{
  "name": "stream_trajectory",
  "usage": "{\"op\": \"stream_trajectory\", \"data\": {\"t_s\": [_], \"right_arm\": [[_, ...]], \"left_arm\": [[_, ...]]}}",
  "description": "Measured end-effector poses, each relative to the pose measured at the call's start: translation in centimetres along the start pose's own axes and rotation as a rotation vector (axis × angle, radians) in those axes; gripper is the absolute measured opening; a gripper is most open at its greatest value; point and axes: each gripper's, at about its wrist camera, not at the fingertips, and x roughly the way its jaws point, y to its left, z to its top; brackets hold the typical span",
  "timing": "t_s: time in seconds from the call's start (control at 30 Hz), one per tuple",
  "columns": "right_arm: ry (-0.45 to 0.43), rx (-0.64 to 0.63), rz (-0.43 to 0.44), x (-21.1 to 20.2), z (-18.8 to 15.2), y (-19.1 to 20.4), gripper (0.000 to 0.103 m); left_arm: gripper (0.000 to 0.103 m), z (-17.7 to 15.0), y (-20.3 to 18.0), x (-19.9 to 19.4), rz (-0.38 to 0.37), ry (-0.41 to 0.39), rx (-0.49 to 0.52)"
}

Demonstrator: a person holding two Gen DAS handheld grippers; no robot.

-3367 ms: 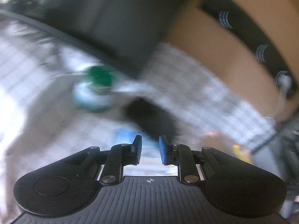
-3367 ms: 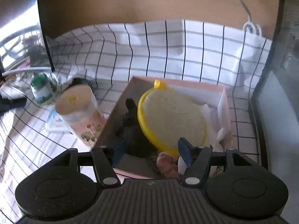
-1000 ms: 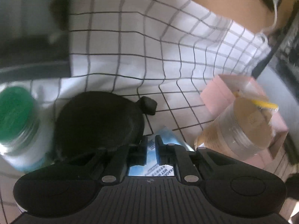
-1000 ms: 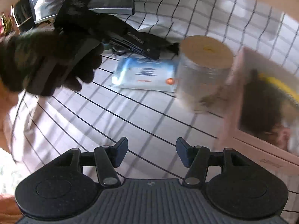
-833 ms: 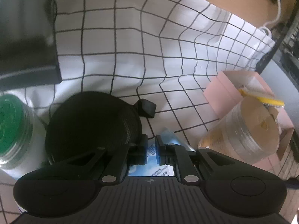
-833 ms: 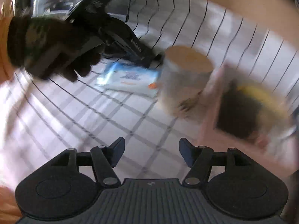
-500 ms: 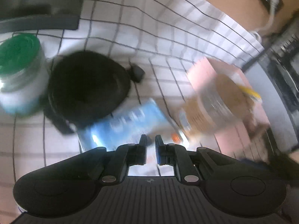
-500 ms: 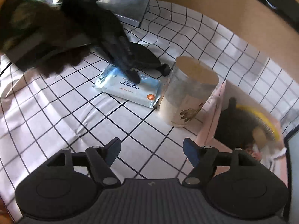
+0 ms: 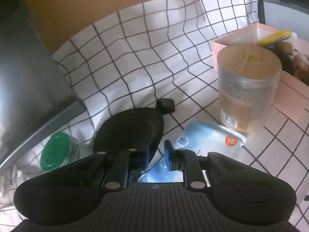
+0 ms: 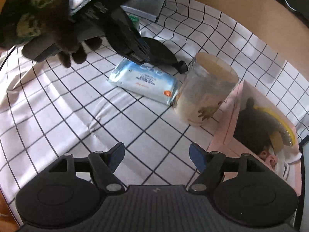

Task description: Organize soft objects

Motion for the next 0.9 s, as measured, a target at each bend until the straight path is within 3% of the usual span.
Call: {"op": "stream_trajectory", "data": {"t_s": [0.13,0.27,0.47,0.57,0.73,0.83,0.9], "right_arm": [[0.009,0.015,-0.005,-0.2,-0.4,-0.5,0.074],[0.028,0.035,-0.011,0.1,-0.5,-1.1,0.074],[0.024,0.046,-0.019,-0.6,-0.8,-1.6,0.075],[0.028,0.057,-0.012,-0.6,-0.9,-1.7,0.075],[0.024,0.054,0.012,-0.7,-1.1,-1.2,0.075],[0.022,0.038,0.024,-1.0,-1.3,-0.7,0.075],[0.017,0.027,0.022,-1.5,-1.6,-0.5,0.075]], "left_arm": [[0.021,0.9,0.4,-0.5,-0.168,-0.043,-0.102],[0.020,1.1,1.8,2.4,-0.163,0.080,-0.171],[0.019,0.8,5.4,4.2,-0.298,0.119,-0.414],[0.015,0.6,6.0,4.5,-0.317,0.125,-0.473],[0.014,0.6,5.7,4.0,-0.267,0.082,-0.506],[0.015,0.0,5.6,4.3,-0.272,0.118,-0.523],[0.015,-0.5,6.4,4.4,-0.302,0.127,-0.596]]}}
